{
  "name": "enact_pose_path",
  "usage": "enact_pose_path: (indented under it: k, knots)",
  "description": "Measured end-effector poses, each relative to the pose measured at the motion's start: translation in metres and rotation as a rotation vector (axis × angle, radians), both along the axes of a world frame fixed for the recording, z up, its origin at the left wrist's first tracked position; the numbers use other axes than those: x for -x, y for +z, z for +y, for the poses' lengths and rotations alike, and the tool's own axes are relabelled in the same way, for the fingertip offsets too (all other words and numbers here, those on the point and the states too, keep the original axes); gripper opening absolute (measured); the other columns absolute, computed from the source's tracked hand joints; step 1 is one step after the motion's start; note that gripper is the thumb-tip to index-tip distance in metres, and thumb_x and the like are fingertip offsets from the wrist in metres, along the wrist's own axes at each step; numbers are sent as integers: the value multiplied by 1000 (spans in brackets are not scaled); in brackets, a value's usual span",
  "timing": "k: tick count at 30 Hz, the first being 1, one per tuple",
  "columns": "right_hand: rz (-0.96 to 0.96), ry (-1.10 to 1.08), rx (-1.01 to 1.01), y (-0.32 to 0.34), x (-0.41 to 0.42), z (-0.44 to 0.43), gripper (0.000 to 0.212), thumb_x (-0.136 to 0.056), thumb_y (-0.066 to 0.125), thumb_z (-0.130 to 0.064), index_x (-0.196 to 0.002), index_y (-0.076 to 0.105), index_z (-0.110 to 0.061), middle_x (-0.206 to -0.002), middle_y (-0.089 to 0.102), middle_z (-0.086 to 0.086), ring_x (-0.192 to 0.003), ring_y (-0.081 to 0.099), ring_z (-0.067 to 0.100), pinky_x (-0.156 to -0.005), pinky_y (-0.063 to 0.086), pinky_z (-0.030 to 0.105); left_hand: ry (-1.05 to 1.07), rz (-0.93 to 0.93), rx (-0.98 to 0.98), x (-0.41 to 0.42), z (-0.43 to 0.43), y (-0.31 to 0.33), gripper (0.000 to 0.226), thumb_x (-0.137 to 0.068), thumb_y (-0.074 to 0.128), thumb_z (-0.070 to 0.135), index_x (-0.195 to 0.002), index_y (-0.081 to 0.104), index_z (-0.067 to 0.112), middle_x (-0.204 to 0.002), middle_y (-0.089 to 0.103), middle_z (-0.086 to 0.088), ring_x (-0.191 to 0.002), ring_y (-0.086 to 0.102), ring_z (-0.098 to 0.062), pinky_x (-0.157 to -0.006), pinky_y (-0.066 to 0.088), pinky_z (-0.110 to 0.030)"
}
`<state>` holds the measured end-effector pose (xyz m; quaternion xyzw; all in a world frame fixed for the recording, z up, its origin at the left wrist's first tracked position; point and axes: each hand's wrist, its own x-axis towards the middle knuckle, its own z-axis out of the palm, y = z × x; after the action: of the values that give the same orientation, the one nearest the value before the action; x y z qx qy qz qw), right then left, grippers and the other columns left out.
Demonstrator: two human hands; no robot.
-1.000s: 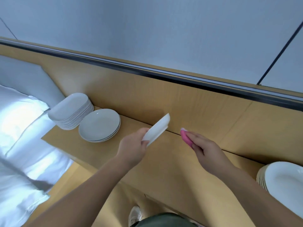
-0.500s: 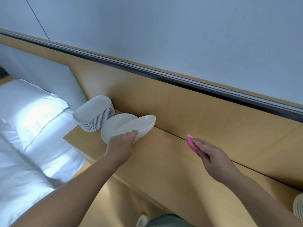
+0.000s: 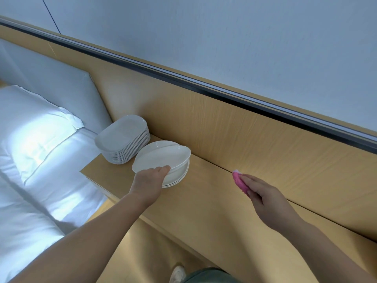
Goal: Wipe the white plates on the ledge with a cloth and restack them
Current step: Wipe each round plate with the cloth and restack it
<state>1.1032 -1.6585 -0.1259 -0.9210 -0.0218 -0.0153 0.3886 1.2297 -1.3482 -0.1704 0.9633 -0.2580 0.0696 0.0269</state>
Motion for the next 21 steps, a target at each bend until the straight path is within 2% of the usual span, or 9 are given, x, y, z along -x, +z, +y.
enact_pose_path:
  k: [2,4,6,8,10,12,14,18,21]
  knots:
    - [19,-6,-6,-1,-1,6,53,-98,45,4,-138,48,-30,-137,43,-31,-125,36,-21,-101,28,1,12,47,-4,-1,3,-4,56,-50,79,-7,-103,70,10,-68,66,-3,-49,60,-26,-40,43,-29]
    - [32,-10,7,-3,-2,11,53,-98,45,3,-138,49,-31,-136,43,-31,-125,35,-21,-103,29,3,44,105,21,-2,3,-7,52,-70,66,-6,-120,63,11,-85,69,-7,-67,64,-30,-53,47,-34]
    - [48,-11,24,-5,-2,15,54,-98,45,3,-137,48,-34,-135,41,-34,-123,34,-25,-99,27,-1,68,134,15,-5,2,-13,54,-85,50,-1,-136,49,16,-105,66,-6,-87,63,-29,-65,44,-35]
    - [61,-12,48,-7,-1,18,54,-97,46,3,-138,49,-32,-134,41,-35,-121,32,-28,-95,24,-4,87,192,-31,-7,2,-20,54,-90,43,2,-141,40,21,-115,63,-2,-98,61,-25,-72,44,-34]
    - [77,-21,65,-10,0,20,52,-97,46,3,-139,50,-28,-133,41,-35,-119,33,-28,-94,24,-4,96,257,-46,-7,5,-27,50,-92,41,6,-139,43,24,-121,62,0,-106,59,-23,-83,48,-35]
    - [95,-29,83,-12,2,23,52,-97,47,2,-140,49,-27,-133,40,-35,-118,35,-26,-93,24,-4,100,300,-65,-7,7,-36,45,-93,40,8,-134,49,24,-123,61,-1,-109,58,-24,-88,48,-36]
    - [106,-30,96,-13,5,25,52,-98,47,0,-141,48,-28,-135,41,-33,-118,36,-23,-93,24,-4,101,316,-98,-8,8,-43,43,-92,40,8,-130,51,24,-121,62,-1,-108,58,-25,-86,47,-34]
    - [104,-35,104,-16,9,27,53,-97,47,1,-140,47,-30,-131,37,-38,-115,32,-31,-92,24,-5,83,352,-99,-10,8,-50,43,-91,42,7,-129,51,24,-123,61,0,-107,58,-24,-86,48,-35]
    - [113,-55,99,-19,12,26,52,-98,46,0,-141,48,-29,-132,37,-38,-120,37,-19,-93,25,-4,68,389,-52,-12,11,-54,47,-91,42,5,-132,50,25,-127,59,0,-112,55,-23,-89,48,-37]
